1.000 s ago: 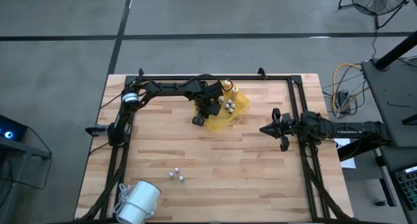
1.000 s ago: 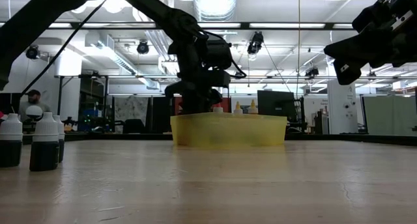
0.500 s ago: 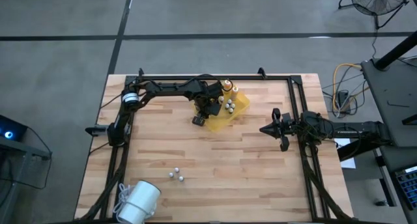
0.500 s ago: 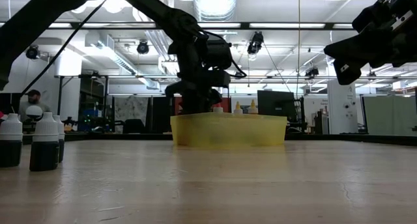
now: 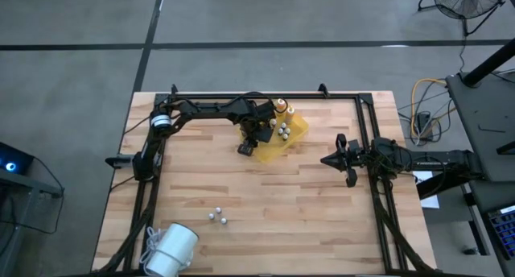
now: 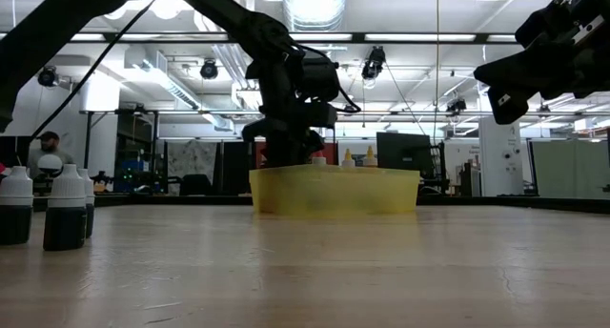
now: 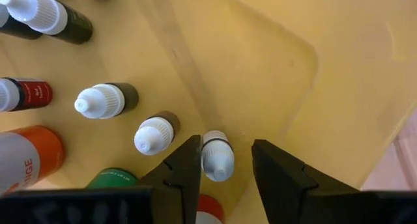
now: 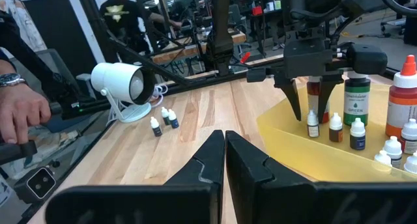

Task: Pick & Place food coloring
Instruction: Put the small black food coloring bottle into the yellow bin, then put the small blue food coloring bottle into the yellow bin

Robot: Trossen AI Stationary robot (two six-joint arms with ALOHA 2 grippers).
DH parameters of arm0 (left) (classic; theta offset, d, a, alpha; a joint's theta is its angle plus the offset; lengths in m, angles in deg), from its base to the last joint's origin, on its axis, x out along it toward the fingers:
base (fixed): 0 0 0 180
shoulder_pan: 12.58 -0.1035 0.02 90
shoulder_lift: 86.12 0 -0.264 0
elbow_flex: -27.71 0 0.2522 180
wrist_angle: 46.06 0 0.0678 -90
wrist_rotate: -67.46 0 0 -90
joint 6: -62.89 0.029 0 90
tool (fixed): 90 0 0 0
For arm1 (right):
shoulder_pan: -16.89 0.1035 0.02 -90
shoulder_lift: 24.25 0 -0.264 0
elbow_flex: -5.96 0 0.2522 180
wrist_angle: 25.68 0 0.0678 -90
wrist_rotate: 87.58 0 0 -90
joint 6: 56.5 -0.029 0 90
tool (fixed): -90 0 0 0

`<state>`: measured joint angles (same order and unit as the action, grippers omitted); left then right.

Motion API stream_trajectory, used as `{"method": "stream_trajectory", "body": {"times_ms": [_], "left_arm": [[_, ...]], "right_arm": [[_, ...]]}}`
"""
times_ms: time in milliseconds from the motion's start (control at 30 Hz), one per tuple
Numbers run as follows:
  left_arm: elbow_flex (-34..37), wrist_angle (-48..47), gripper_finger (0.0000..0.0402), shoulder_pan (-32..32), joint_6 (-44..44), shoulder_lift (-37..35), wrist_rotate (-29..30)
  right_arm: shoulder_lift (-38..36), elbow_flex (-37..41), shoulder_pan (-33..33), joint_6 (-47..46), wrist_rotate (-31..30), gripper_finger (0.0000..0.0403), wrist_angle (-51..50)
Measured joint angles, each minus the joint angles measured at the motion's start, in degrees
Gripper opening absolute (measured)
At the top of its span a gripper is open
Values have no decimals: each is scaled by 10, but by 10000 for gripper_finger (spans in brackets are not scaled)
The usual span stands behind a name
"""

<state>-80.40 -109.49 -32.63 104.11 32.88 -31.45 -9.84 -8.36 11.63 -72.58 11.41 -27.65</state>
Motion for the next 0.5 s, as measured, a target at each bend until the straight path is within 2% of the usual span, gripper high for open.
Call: {"method": "stream_trajectory", "body": {"times_ms": [500], "left_arm": [[-4, -7, 110, 0, -13, 0, 16]], "right_arm": [[0, 0, 0, 0, 0, 9, 0]]}}
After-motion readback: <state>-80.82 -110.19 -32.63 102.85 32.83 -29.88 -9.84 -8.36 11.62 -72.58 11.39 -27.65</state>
